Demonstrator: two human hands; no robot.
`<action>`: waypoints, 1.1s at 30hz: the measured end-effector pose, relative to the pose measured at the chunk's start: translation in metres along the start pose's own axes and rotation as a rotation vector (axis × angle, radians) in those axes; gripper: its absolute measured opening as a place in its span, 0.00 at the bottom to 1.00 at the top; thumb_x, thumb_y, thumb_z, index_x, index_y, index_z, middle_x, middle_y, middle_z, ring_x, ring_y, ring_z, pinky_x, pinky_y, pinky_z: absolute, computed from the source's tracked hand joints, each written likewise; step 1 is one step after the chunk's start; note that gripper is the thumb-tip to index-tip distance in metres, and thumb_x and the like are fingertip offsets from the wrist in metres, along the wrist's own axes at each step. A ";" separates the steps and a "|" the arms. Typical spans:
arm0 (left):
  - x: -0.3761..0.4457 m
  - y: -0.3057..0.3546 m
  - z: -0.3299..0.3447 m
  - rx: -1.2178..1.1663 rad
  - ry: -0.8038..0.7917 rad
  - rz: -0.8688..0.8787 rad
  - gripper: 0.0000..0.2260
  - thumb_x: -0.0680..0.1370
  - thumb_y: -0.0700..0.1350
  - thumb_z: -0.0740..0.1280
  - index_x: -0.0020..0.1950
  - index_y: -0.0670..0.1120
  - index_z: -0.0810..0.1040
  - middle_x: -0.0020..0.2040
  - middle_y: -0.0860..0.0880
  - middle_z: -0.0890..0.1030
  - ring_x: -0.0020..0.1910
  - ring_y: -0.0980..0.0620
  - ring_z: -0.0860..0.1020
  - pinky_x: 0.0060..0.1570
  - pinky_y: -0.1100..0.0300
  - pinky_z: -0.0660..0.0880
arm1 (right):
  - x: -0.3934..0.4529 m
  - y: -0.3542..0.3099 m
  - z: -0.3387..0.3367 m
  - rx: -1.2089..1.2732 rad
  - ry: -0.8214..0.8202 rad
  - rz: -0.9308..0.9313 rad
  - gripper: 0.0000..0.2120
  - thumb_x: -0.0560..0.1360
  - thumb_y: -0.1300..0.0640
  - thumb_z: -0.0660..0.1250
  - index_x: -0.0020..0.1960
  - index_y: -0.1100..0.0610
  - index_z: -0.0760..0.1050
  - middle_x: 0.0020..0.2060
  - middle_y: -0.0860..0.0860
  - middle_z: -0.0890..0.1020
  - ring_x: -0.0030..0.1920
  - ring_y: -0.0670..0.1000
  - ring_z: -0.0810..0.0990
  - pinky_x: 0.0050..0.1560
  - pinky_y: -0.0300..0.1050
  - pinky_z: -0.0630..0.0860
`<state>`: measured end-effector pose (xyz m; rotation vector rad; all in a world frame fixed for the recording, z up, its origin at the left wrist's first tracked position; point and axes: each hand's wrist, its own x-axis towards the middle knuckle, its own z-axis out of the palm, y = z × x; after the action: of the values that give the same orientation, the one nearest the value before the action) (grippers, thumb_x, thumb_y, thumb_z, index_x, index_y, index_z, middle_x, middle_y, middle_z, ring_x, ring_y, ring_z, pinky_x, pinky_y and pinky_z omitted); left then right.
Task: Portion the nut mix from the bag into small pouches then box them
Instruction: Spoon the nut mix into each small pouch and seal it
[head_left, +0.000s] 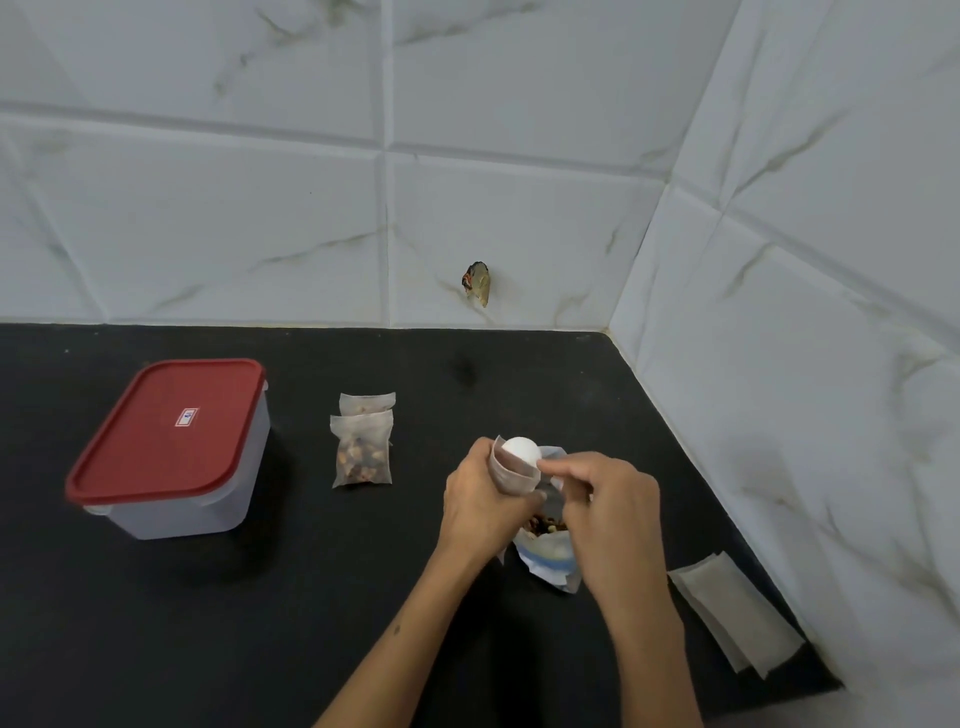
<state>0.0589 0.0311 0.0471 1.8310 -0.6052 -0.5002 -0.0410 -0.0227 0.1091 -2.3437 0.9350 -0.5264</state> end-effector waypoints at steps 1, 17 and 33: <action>-0.001 -0.001 0.000 -0.005 -0.003 0.007 0.16 0.64 0.45 0.74 0.48 0.47 0.73 0.43 0.52 0.80 0.43 0.53 0.79 0.43 0.55 0.78 | -0.002 0.000 0.001 0.024 0.055 -0.050 0.15 0.74 0.70 0.63 0.56 0.58 0.81 0.52 0.55 0.83 0.53 0.53 0.79 0.51 0.37 0.72; -0.003 -0.036 -0.008 0.002 0.050 -0.150 0.16 0.69 0.46 0.74 0.54 0.48 0.74 0.48 0.51 0.79 0.50 0.53 0.77 0.46 0.59 0.75 | 0.008 0.049 0.017 -0.022 0.060 0.328 0.11 0.76 0.64 0.66 0.57 0.57 0.80 0.54 0.53 0.82 0.49 0.47 0.78 0.43 0.32 0.72; -0.006 -0.042 0.016 -0.511 -0.107 -0.445 0.12 0.68 0.34 0.71 0.51 0.41 0.80 0.47 0.43 0.84 0.49 0.46 0.82 0.47 0.52 0.80 | 0.054 0.079 0.056 -0.090 -0.126 0.538 0.08 0.74 0.59 0.66 0.52 0.60 0.73 0.47 0.56 0.78 0.46 0.54 0.79 0.44 0.48 0.78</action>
<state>0.0514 0.0352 0.0027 1.4448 -0.1084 -0.9595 -0.0133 -0.0894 0.0250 -2.0454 1.4798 -0.1193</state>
